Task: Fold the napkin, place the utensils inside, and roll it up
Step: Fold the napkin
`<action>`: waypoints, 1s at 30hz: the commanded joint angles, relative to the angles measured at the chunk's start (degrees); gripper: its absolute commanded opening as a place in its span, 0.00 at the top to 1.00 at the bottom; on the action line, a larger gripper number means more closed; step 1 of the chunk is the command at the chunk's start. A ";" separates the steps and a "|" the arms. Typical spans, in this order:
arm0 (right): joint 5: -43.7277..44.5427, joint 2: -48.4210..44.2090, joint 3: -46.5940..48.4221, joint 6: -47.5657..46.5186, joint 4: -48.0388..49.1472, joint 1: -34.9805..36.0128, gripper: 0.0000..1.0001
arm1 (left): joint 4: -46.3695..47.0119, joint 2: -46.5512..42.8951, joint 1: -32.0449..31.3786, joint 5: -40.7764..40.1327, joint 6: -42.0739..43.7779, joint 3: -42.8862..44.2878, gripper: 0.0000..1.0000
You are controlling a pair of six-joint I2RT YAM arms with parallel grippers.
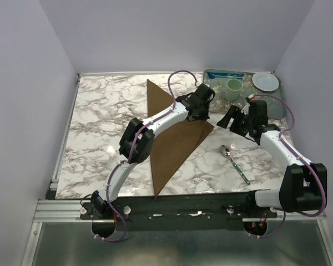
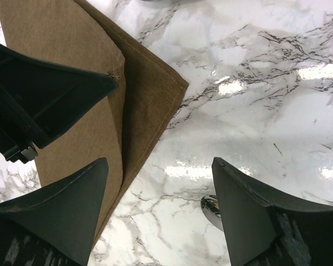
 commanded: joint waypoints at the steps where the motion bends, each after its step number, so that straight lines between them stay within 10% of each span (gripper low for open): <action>1: -0.80 -0.64 -0.68 -0.94 -0.98 -0.67 0.16 | 0.25 1.04 -0.65 1.23 -0.38 1.30 1.00; 30: -1.24 -0.47 -1.04 -0.86 -0.90 -1.11 0.16 | 0.43 3.67 -1.61 3.52 -0.65 2.44 1.00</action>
